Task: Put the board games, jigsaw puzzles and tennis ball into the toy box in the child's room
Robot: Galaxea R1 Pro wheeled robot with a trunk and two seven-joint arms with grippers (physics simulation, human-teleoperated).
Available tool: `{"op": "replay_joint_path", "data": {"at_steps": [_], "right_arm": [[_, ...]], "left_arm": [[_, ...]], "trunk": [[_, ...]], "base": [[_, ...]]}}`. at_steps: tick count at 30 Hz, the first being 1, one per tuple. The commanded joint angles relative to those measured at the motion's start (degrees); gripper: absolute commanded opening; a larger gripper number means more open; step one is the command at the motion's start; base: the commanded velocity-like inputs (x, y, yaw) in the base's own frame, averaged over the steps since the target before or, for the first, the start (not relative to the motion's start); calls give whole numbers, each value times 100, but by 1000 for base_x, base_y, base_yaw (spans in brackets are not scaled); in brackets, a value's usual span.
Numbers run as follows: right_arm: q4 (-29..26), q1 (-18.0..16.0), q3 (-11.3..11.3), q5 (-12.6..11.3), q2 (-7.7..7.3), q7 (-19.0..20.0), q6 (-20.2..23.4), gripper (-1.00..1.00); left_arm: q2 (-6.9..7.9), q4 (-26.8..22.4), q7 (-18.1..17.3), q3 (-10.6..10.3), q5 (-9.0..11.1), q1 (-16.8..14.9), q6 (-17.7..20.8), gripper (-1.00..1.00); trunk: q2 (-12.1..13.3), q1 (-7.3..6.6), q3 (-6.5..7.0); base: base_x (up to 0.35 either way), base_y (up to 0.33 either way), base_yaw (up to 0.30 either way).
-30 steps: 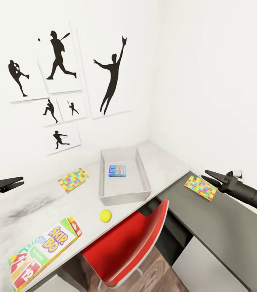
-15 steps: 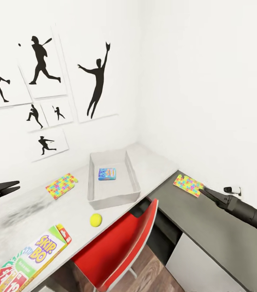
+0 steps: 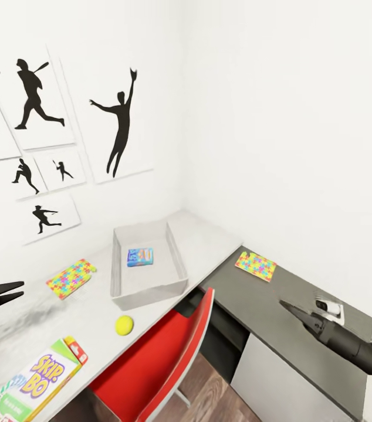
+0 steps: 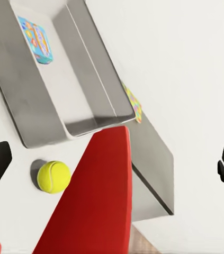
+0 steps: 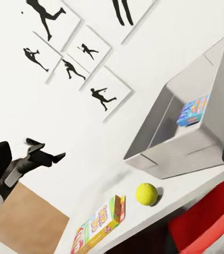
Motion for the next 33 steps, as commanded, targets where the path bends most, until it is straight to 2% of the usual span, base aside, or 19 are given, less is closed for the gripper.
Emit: {"op": "replay_joint_path", "data": {"at_steps": [1, 6, 13, 16, 26, 33], "right_arm": [[0, 56, 1, -14, 30, 50, -22, 100], [-62, 403, -2, -8, 199, 361, -388, 100], [-147, 715, -4, 32, 371, 570, -617, 100], [-197, 775, 0, 57, 421, 590, -661, 100], [-205, 818, 8, 132, 526, 575, -704, 100], [-165, 818, -7, 418, 646, 325, -724, 100]], "left_arm": [[5, 4, -28, 3, -6, 49, 58, 100], [25, 20, -28, 11, -2, 239, 56, 100], [229, 56, -28, 9, 4, 307, 58, 100], [291, 69, -28, 11, 7, 319, 58, 100], [351, 109, -28, 13, 6, 330, 58, 100], [364, 269, -28, 9, -7, 335, 37, 100]], "trunk": [[-11, 4, -3], [-11, 4, 38], [-11, 4, 96], [-11, 4, 121], [-11, 4, 198], [-11, 4, 215]], "base": [[0, 0, -188], [0, 0, -188], [0, 0, -187], [0, 0, -187], [0, 0, -175], [0, 0, -53]]}}
